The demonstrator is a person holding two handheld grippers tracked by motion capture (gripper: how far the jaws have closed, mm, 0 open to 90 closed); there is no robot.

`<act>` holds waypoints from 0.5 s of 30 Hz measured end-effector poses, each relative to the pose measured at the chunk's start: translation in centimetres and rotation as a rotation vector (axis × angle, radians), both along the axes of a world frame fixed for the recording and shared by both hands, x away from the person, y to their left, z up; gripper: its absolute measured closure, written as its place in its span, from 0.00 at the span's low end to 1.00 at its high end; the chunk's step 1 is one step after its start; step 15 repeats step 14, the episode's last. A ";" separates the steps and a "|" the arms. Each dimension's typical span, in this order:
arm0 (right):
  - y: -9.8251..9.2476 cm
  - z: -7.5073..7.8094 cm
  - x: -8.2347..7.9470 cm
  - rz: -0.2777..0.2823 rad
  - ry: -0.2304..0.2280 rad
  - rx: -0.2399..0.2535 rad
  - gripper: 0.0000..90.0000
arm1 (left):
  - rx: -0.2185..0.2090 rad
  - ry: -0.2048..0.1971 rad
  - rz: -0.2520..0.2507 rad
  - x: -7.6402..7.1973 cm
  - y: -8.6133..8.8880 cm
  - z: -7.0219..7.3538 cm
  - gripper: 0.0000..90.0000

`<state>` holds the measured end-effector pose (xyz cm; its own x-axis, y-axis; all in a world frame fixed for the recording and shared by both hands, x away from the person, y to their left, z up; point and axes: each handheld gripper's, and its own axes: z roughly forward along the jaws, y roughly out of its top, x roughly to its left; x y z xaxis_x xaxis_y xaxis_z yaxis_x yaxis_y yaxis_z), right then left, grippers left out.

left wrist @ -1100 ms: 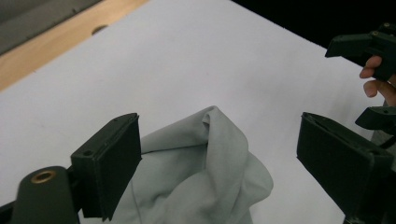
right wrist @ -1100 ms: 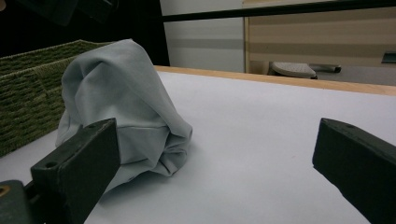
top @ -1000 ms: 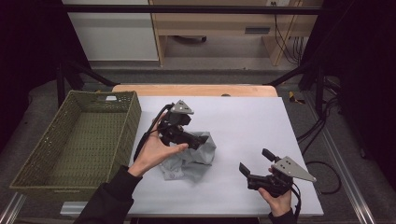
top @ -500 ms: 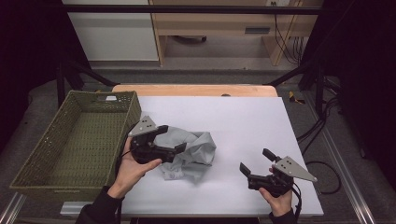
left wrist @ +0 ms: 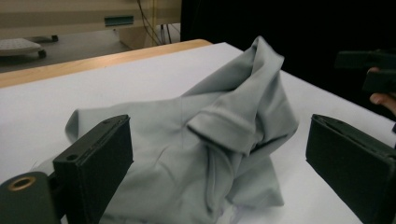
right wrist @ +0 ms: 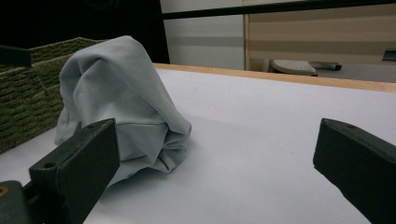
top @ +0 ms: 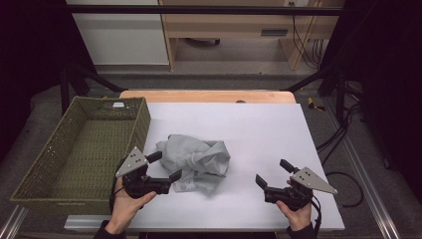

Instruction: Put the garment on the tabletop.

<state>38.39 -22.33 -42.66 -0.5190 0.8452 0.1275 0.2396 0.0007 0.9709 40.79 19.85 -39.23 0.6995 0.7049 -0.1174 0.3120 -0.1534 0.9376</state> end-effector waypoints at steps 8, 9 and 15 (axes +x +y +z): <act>-0.3 0.1 -0.2 0.000 0.004 0.007 0.01 | -0.004 0.015 0.036 -0.8 1.5 -1.2 0.07; -0.4 0.0 -0.2 0.002 0.002 0.003 0.01 | 0.011 0.012 0.044 -0.9 1.7 -1.3 0.06; -0.4 -0.1 -0.1 0.001 0.011 0.007 0.01 | -0.022 0.046 0.052 -0.7 2.1 -1.5 0.05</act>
